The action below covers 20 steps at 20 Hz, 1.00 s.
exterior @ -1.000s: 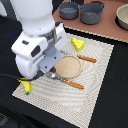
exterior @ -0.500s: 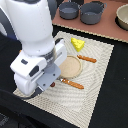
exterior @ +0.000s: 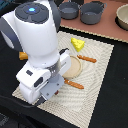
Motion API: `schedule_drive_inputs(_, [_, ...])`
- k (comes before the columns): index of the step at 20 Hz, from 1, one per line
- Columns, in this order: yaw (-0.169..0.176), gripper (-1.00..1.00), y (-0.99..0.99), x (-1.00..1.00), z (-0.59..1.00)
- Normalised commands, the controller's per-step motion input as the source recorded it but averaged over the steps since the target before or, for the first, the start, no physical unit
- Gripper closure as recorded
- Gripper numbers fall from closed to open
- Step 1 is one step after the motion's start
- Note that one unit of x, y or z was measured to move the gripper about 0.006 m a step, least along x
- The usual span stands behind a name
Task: Interact with the objects in diverse but meaningful ways.
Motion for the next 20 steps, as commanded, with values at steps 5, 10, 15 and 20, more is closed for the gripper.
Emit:
schedule_drive_inputs(5, [-0.103,-1.0,-0.24,0.37,0.95])
schedule_drive_inputs(10, [-0.013,-1.0,-0.06,-0.18,0.76])
schedule_drive_inputs(15, [0.021,-1.0,0.28,-0.76,0.16])
schedule_drive_inputs(20, [0.048,-1.0,0.38,-0.91,0.01])
